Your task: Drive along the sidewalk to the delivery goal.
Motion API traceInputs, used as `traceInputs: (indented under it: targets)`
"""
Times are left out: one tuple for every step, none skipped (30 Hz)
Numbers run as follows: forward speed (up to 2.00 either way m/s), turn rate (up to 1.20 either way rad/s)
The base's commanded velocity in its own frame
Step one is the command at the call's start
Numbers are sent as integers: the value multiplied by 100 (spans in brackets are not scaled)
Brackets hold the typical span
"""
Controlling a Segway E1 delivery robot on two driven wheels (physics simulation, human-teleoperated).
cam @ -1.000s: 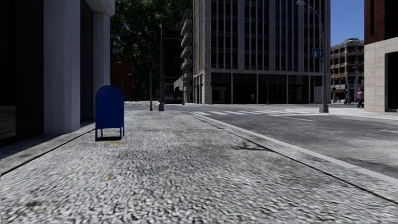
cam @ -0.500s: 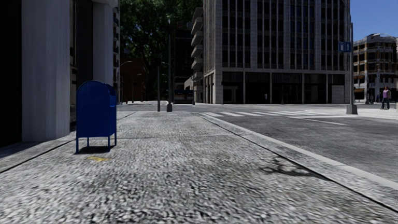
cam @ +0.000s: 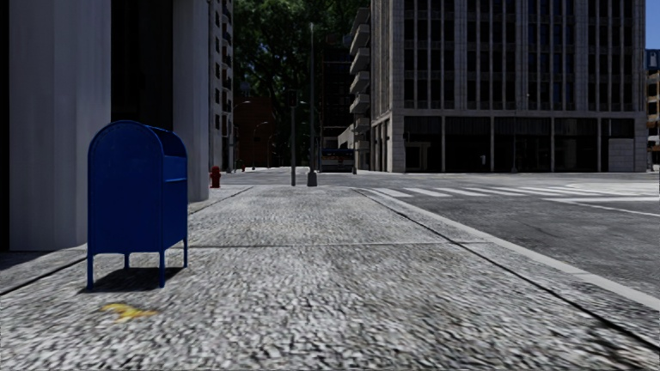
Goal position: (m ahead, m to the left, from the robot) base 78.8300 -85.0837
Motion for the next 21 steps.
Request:
traceInputs:
  targets:
    - [200, 12]
    - [200, 0]
    - [200, 0]
    - [200, 0]
    - [200, 0]
    - [200, 0]
    - [200, 0]
    - [200, 0]
    - [200, 0]
    - [200, 0]
    - [200, 0]
    - [200, 0]
    - [200, 0]
    - [200, 0]
    - [200, 0]
    - [200, 0]
    - [200, 0]
    - [200, 0]
    - [200, 0]
    - [200, 0]
    - [200, 0]
